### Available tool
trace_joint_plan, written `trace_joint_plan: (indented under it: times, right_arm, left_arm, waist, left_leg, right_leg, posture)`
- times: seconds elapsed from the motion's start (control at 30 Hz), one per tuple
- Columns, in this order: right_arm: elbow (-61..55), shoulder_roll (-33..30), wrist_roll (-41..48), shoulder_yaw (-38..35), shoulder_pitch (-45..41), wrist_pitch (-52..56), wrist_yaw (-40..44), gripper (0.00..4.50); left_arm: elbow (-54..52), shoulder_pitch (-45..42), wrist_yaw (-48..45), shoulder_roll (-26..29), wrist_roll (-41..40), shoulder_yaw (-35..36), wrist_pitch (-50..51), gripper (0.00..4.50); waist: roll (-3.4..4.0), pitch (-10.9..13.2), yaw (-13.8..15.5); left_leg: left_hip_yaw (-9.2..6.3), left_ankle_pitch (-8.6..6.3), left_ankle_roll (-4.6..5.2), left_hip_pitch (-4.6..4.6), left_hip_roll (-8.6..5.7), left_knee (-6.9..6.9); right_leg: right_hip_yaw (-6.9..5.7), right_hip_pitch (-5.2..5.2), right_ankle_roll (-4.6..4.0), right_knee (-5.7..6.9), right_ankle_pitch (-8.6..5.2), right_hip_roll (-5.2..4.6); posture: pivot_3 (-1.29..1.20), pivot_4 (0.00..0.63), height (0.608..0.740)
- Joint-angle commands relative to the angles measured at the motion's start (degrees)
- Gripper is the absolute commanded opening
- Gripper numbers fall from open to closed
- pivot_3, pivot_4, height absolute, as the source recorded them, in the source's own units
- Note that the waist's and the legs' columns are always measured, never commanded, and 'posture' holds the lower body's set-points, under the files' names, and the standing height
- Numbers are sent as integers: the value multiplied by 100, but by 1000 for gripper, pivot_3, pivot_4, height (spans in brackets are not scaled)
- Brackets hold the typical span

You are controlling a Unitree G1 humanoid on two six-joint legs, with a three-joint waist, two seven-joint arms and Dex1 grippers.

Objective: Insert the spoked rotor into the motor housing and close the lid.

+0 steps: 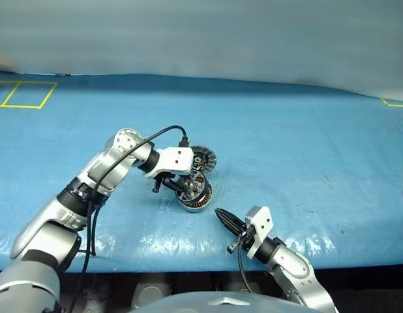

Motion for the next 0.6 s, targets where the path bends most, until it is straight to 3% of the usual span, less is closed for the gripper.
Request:
trace_joint_plan:
  times: [0.03,0.27,0.6]
  right_arm:
    - [-134,27,32,0,-27,-3,-7,0]
    - [-160,32,28,-27,-45,57,-28,0]
    - [-217,15,70,-31,-10,120,-40,0]
  left_arm:
    - [48,-165,-59,15,75,50,-102,1284]
    - [136,-221,-216,-68,100,-11,-223,1284]
    - [-7,-288,-329,-178,-59,165,-248,4460]
  waist:
    - [0,0,0]
    - [0,0,1]
    - [0,0,2]
  left_leg:
    - [0,0,0,0,0,0]
    - [0,0,0,0,0,0]
    - [-1,0,1,-3,-1,0]
  right_leg:
    - [0,0,0,0,0,0]
    - [0,0,-1,0,0,0]
    - [0,-1,0,0,0,-1]
  posture:
    - [0,150,740]
    - [0,150,740]
    - [0,150,740]
